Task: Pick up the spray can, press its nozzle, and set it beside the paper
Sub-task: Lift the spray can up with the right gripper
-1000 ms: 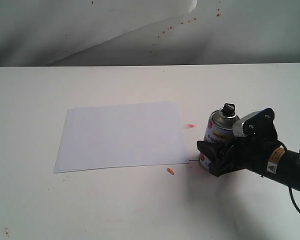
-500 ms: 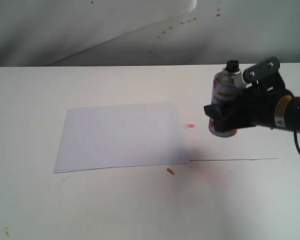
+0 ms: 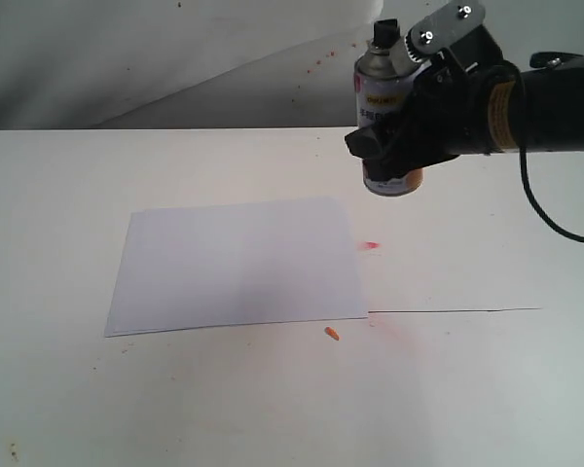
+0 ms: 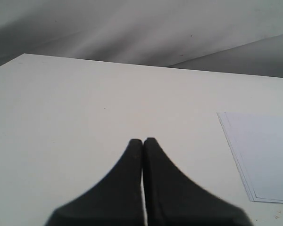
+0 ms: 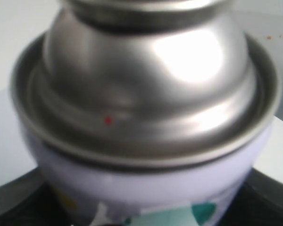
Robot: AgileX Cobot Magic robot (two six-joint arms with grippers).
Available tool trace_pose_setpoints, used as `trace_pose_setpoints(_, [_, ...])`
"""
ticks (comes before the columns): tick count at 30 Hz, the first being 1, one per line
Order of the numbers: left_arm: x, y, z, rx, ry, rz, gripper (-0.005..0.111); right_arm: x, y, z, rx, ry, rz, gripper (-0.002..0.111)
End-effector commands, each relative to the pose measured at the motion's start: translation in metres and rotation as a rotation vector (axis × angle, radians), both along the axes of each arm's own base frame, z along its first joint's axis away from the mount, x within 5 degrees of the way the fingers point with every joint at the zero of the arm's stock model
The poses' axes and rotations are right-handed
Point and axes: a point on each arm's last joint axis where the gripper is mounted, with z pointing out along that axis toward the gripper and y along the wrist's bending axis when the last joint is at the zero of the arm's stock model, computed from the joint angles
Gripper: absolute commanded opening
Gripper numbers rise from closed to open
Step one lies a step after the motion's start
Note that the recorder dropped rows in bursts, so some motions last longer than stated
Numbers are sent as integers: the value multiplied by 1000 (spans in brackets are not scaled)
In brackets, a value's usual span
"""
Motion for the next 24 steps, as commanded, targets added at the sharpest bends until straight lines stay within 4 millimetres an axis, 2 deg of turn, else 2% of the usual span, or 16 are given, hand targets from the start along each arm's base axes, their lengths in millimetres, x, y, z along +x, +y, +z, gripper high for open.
trace_pose_setpoints(1, [0,0,-1,-8,4,-3,0,0,2,8,56,14,-30,0])
trace_pose_setpoints(19, [0,0,-1,-8,4,-3,0,-1,3,8,97,49,-31,0])
trace_pose_setpoints(24, [0,0,-1,-8,4,-3,0,3,3,-3,52,-25,-20,0])
